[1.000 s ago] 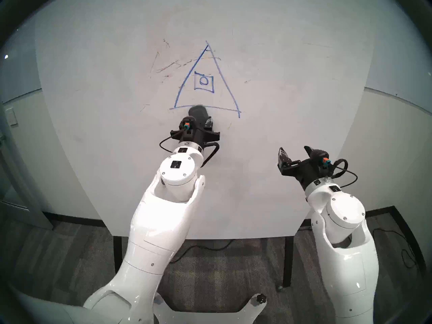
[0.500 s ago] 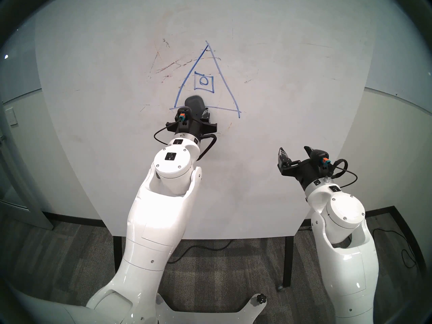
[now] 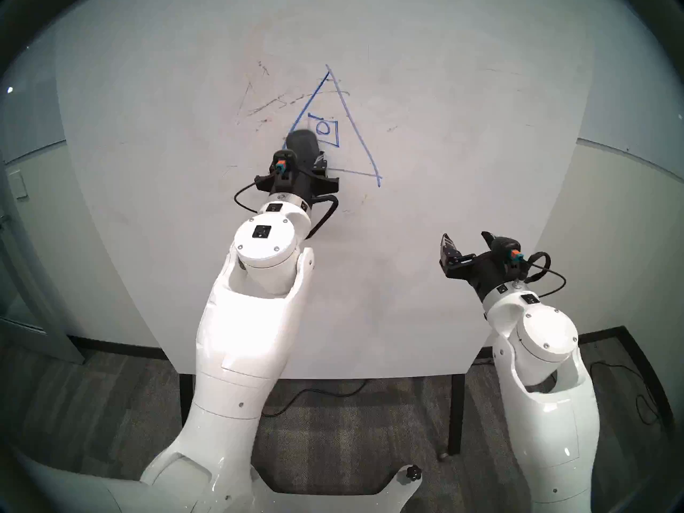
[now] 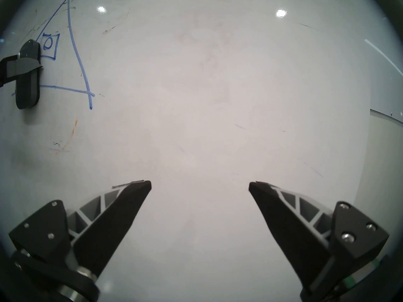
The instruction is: Erase all marks on the whiteboard with the eraser
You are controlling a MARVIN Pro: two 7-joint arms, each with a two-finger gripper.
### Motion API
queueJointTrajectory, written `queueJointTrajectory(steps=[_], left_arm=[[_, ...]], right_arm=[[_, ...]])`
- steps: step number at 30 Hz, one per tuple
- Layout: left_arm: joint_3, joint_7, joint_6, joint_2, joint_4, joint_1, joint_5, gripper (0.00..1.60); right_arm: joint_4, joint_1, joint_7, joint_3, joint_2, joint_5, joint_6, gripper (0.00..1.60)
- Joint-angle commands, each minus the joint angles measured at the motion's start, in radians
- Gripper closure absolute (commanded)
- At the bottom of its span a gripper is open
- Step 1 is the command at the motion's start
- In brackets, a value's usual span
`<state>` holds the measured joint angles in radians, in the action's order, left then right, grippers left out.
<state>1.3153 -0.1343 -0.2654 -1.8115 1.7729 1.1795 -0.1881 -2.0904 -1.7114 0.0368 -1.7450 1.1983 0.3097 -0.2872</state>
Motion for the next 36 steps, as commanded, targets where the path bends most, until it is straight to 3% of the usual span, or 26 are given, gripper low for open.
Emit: queueJointTrajectory(steps=[1, 12, 18, 24, 30, 31, 36], left_arm=[[0.018, 0.009, 0.028, -0.041, 0.056, -0.107, -0.039, 1.6], [0.05, 0.047, 0.038, -0.075, -0.001, -0.194, -0.099, 1.6], [0.075, 0.071, 0.037, -0.095, -0.078, -0.263, -0.118, 1.6], [0.12, 0.096, 0.006, -0.152, -0.115, -0.281, -0.098, 1.6], [0.154, 0.115, -0.023, -0.169, -0.16, -0.337, -0.079, 1.6], [0.153, 0.121, -0.017, -0.182, -0.135, -0.306, -0.086, 1.6], [0.156, 0.134, -0.041, -0.182, -0.154, -0.345, -0.072, 1.6]], right_arm=[[-0.019, 0.01, 0.002, 0.001, -0.002, 0.0, 0.005, 0.0], [-0.023, 0.01, 0.002, 0.001, -0.002, 0.0, 0.006, 0.0], [-0.025, 0.009, 0.002, 0.001, -0.001, 0.0, 0.005, 0.0], [-0.026, 0.009, 0.002, 0.001, -0.001, 0.0, 0.005, 0.0], [-0.027, 0.008, 0.002, 0.001, -0.001, 0.0, 0.005, 0.0], [-0.028, 0.008, 0.002, 0.001, -0.001, 0.0, 0.005, 0.0], [-0.029, 0.008, 0.002, 0.001, -0.001, 0.0, 0.005, 0.0]])
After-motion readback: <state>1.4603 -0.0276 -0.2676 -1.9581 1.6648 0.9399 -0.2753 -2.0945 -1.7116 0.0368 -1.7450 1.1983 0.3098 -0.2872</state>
